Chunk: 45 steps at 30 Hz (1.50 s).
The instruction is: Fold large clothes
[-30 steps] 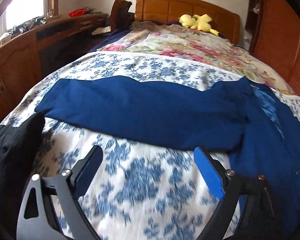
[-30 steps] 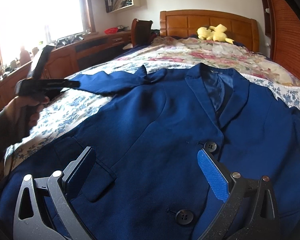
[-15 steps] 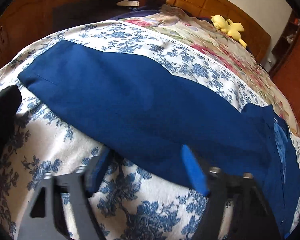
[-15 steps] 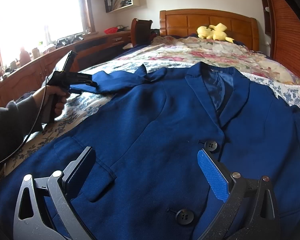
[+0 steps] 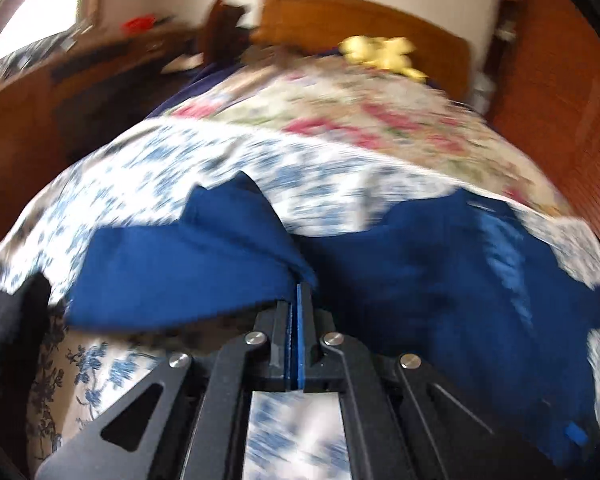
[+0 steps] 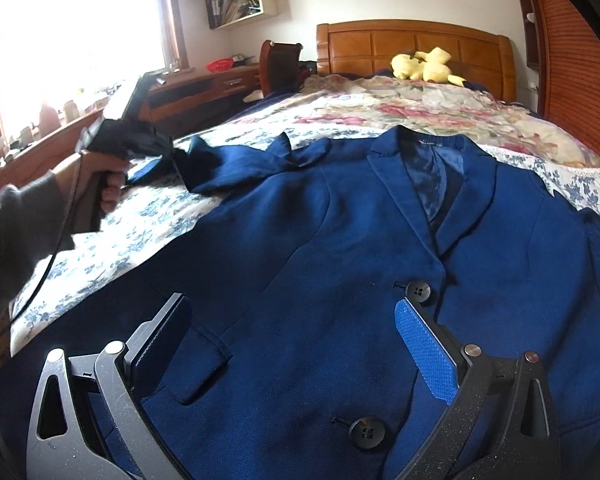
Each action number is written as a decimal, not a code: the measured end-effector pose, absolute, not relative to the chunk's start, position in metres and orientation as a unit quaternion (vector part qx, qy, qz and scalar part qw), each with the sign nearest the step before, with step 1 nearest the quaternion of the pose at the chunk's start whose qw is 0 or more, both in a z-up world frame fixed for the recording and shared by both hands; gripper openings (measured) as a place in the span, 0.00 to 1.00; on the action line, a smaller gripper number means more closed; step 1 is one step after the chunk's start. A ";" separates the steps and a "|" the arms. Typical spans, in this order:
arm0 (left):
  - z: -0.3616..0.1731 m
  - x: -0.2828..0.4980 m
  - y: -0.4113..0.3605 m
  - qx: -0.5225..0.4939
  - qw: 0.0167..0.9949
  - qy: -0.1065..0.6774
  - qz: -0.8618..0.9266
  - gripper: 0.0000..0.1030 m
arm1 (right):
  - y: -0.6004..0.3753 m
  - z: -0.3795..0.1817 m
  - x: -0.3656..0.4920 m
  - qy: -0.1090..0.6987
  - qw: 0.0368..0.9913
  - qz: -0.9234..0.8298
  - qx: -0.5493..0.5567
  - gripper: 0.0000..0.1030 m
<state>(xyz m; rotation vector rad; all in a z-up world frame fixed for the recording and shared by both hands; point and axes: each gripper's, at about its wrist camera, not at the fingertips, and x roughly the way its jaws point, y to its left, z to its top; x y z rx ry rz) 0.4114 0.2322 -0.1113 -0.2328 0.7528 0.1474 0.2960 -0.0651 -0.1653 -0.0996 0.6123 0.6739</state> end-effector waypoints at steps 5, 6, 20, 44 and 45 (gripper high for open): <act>-0.075 0.396 0.183 -0.060 0.934 0.352 0.023 0.00 | -0.065 -0.163 0.295 0.292 0.899 0.323 -0.048 1.00; -0.072 0.391 0.180 -0.053 0.933 0.355 0.021 0.00 | -0.065 -0.163 0.294 0.291 0.899 0.323 -0.048 1.00; -0.092 0.342 0.213 -0.034 0.936 0.348 0.045 0.46 | -0.064 -0.161 0.292 0.286 0.901 0.321 -0.053 1.00; -0.201 0.381 0.292 -0.102 0.872 0.464 0.119 0.14 | -0.061 -0.162 0.291 0.289 0.901 0.317 -0.063 1.00; -0.194 0.380 0.289 -0.104 0.874 0.459 0.120 0.09 | -0.062 -0.161 0.291 0.289 0.901 0.318 -0.063 1.00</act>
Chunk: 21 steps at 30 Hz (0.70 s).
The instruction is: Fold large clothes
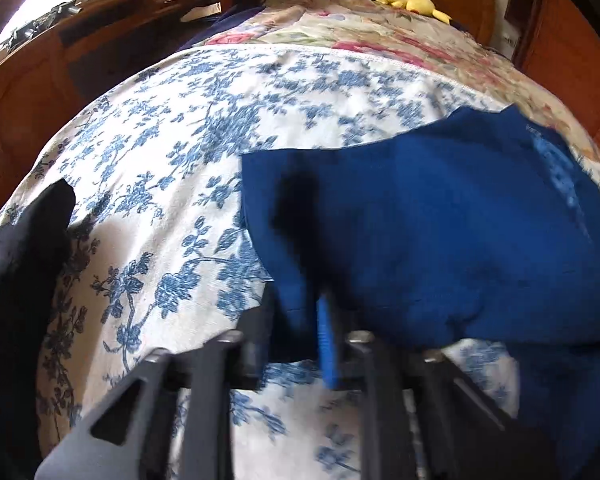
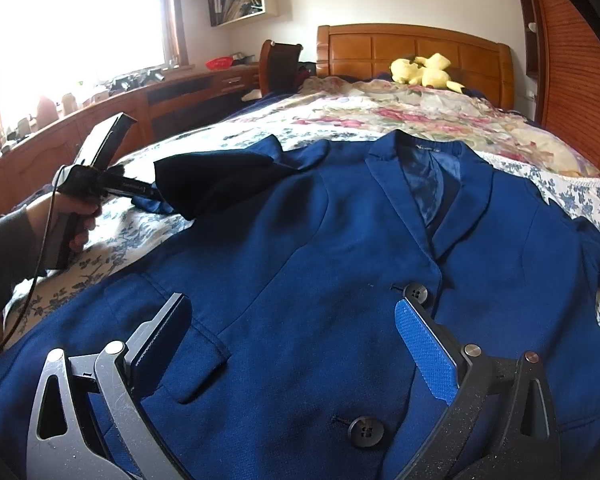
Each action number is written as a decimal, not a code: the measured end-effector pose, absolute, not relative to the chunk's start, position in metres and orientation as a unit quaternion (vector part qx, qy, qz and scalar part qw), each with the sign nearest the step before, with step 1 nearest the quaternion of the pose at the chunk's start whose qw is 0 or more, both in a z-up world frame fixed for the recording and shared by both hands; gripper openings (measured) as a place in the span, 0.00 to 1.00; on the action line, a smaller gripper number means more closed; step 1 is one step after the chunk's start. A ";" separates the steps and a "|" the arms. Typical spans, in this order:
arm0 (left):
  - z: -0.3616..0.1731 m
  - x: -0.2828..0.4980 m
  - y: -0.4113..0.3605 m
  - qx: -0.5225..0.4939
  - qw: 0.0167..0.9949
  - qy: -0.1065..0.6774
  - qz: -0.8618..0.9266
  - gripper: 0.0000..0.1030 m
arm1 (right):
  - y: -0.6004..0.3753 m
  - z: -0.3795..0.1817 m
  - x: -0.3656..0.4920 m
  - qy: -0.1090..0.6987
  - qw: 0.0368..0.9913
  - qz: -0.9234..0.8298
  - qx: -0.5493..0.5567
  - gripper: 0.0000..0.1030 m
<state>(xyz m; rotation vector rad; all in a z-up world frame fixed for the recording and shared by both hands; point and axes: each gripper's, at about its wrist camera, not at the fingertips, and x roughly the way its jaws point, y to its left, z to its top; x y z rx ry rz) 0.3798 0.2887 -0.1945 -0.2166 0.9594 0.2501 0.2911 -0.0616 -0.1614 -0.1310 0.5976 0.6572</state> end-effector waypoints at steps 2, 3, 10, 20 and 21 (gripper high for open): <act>-0.169 0.375 0.275 -0.090 0.889 0.434 0.116 0.07 | -0.062 -0.160 0.290 0.290 0.900 0.319 -0.064 1.00; -0.155 0.373 0.267 -0.085 0.897 0.418 0.113 0.06 | -0.062 -0.158 0.289 0.290 0.899 0.322 -0.064 1.00; -0.048 0.354 0.171 -0.031 0.942 0.330 0.055 0.05 | -0.087 -0.130 0.271 0.281 0.901 0.327 -0.056 0.98; 0.028 0.320 0.020 0.020 0.960 0.266 -0.087 0.04 | -0.182 -0.096 0.257 0.262 0.925 0.274 -0.028 0.96; 0.030 0.317 0.013 0.022 0.959 0.265 -0.095 0.04 | -0.191 -0.096 0.256 0.262 0.927 0.266 -0.026 0.96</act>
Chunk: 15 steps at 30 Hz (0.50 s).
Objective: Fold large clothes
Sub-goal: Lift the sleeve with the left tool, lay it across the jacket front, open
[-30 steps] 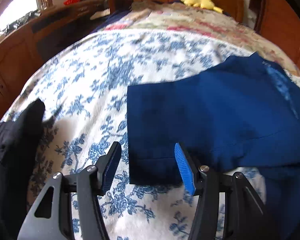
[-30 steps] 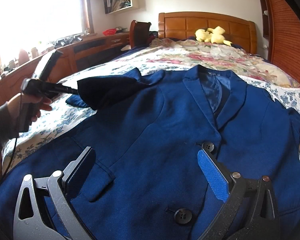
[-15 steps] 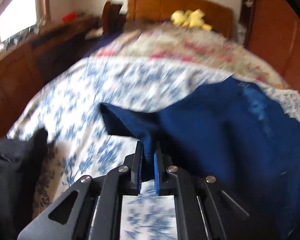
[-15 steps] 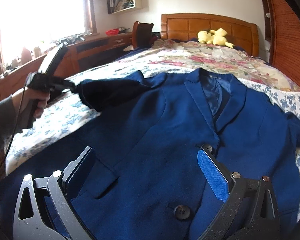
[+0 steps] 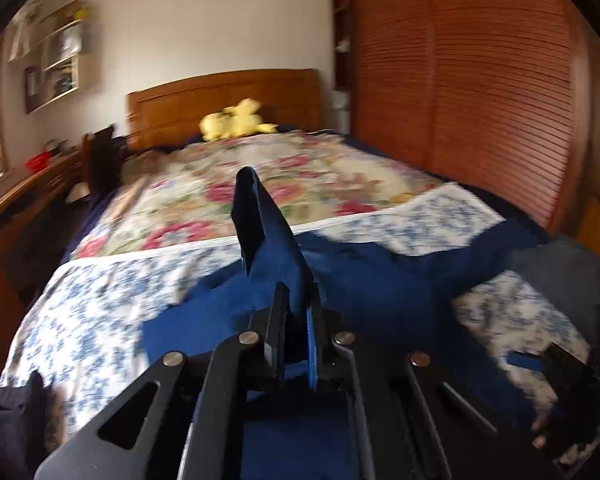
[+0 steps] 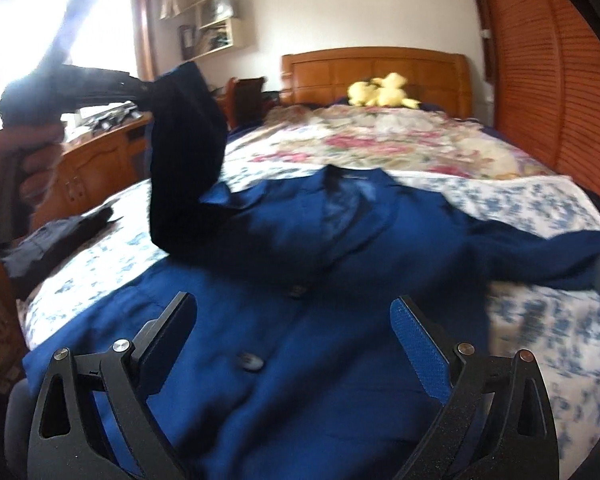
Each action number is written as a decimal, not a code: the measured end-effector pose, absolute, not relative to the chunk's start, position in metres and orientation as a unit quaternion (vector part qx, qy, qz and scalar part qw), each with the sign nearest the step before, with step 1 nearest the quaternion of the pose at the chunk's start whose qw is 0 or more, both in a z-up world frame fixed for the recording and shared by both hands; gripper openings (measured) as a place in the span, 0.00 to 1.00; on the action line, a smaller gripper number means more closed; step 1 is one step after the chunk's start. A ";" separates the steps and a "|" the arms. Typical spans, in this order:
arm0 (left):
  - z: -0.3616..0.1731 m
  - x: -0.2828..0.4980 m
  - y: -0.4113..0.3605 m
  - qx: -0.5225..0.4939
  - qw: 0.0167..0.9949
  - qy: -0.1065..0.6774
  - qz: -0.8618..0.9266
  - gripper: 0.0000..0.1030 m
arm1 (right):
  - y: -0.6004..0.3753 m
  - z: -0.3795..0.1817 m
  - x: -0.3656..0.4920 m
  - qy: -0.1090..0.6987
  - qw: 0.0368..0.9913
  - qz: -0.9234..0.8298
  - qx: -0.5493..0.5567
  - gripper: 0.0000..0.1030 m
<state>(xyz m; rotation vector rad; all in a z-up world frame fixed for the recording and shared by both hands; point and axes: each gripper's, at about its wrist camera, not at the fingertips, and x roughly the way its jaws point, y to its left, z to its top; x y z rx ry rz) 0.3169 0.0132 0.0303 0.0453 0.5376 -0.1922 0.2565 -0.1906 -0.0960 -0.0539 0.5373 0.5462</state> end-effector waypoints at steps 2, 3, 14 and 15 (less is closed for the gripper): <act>0.032 0.307 -0.007 0.029 0.957 0.263 -0.119 0.04 | -0.212 -0.095 0.254 0.264 0.932 0.248 -0.022 0.96; 0.034 0.304 -0.014 0.030 0.956 0.262 -0.126 0.04 | -0.221 -0.094 0.252 0.264 0.934 0.241 -0.021 0.96; -0.011 0.262 -0.036 0.017 0.944 0.291 -0.152 0.14 | -0.261 -0.093 0.248 0.269 0.939 0.214 -0.010 0.96; -0.016 0.259 -0.037 0.016 0.944 0.290 -0.155 0.15 | -0.259 -0.093 0.249 0.269 0.938 0.217 -0.010 0.96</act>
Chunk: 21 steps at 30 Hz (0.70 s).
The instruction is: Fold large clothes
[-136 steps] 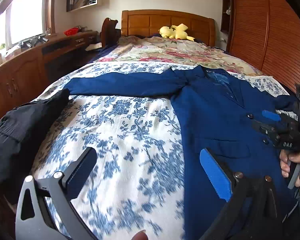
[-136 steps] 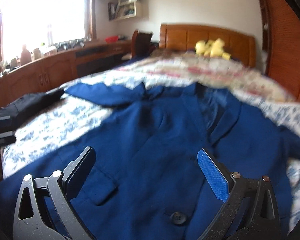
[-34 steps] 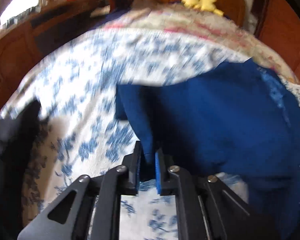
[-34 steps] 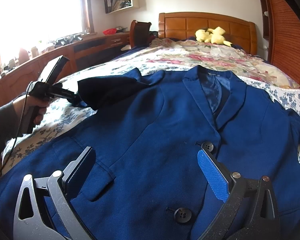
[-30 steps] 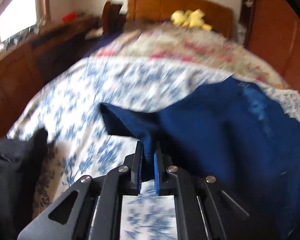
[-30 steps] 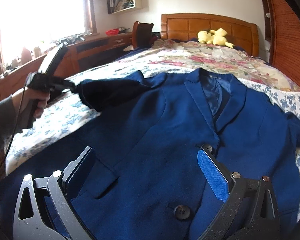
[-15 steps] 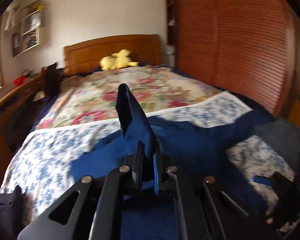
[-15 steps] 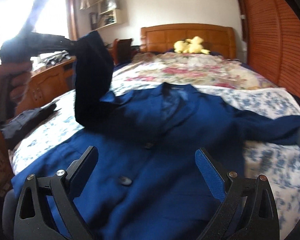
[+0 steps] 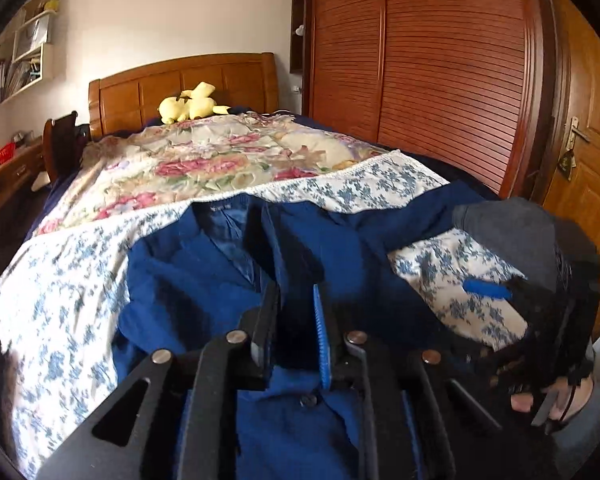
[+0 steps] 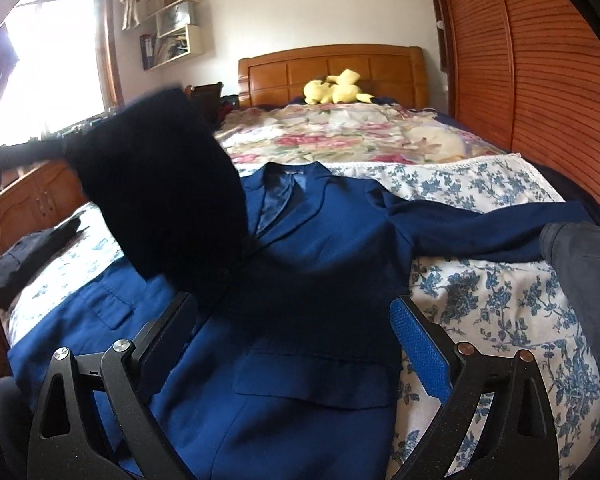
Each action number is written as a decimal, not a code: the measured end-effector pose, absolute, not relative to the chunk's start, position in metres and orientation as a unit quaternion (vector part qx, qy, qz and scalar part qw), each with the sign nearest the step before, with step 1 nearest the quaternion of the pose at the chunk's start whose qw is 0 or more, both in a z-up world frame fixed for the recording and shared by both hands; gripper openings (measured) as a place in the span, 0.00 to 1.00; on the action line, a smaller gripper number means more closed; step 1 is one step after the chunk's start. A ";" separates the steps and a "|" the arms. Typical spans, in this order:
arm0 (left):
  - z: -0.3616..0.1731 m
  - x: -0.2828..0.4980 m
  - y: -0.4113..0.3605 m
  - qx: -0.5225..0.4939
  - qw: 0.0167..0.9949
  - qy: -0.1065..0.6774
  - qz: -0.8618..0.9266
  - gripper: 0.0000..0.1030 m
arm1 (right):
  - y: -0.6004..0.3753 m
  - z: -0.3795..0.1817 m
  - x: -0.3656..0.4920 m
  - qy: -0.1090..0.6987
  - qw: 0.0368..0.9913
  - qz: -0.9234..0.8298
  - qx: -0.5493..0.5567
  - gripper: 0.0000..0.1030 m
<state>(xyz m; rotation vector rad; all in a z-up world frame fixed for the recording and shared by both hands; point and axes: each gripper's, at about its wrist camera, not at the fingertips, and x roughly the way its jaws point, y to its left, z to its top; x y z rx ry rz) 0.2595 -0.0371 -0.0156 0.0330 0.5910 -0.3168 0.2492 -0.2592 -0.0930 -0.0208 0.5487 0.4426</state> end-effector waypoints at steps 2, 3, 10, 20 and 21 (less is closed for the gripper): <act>-0.028 0.255 -0.035 0.023 0.944 0.292 -0.153 0.21 | -0.253 -0.094 0.250 0.270 0.937 0.219 -0.012 0.96; -0.032 0.255 -0.035 0.026 0.944 0.292 -0.150 0.23 | -0.251 -0.095 0.251 0.271 0.937 0.220 -0.012 0.96; -0.071 0.248 -0.005 0.010 0.946 0.293 -0.135 0.37 | -0.230 -0.106 0.261 0.286 0.930 0.229 -0.026 0.96; -0.121 0.248 0.051 -0.013 0.955 0.289 -0.066 0.39 | -0.189 -0.129 0.269 0.315 0.912 0.257 -0.050 0.90; -0.124 0.249 0.054 -0.014 0.954 0.292 -0.060 0.39 | -0.184 -0.130 0.269 0.317 0.910 0.262 -0.053 0.89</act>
